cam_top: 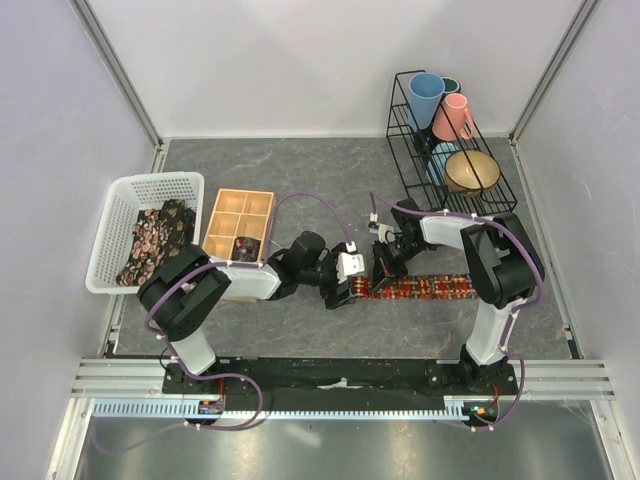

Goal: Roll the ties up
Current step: Roll the tie at the center of the board.

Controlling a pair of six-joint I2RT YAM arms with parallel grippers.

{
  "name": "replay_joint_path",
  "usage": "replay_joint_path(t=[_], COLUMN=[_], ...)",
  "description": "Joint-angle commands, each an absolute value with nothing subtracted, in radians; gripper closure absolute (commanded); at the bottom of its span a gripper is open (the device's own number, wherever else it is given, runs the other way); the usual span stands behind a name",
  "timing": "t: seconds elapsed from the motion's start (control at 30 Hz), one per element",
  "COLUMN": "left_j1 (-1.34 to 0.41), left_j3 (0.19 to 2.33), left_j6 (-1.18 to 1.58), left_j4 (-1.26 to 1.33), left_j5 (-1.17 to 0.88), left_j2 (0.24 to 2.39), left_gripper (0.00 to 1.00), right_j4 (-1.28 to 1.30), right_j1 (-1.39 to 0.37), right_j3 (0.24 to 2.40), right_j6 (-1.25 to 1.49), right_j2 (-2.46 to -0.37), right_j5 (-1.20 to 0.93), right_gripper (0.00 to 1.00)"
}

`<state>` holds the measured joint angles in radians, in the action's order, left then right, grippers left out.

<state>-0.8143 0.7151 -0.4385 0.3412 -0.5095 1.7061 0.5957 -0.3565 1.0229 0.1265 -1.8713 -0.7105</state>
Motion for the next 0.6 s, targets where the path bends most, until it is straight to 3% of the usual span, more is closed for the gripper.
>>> replay_joint_path(t=[0.0,0.23,0.33,0.47,0.57], left_j1=[-0.81,-0.821,-0.827,-0.834,-0.836], left_j3=[0.735,0.822,0.845,0.909,0.955], left_j6=[-0.437,-0.547,-0.551,-0.564,-0.571], left_j4=[0.535,0.421,0.393,0.24,0.071], left_j5=[-0.599,-0.652,-0.635,-0.623,-0.586], left_j2=[1.744,1.819,1.845,1.852,1.835], left_gripper=[0.09,0.19,0.29,0.6,0.63], right_j4=[0.591,0.609,0.606,0.563,0.525], right_j1=[-0.362,-0.361,-0.362,-0.361,-0.37], right_j3=[1.045,1.065,1.074,1.075,1.088], right_j6=[0.075,0.054,0.046,0.055,0.08], right_j2=[-1.956,-1.991,-1.997,-1.976,-1.976], right_j5=[-0.449,-0.465,-0.506,-0.563,-0.583], right_gripper=[1.0,1.0,1.0,1.0,1.0])
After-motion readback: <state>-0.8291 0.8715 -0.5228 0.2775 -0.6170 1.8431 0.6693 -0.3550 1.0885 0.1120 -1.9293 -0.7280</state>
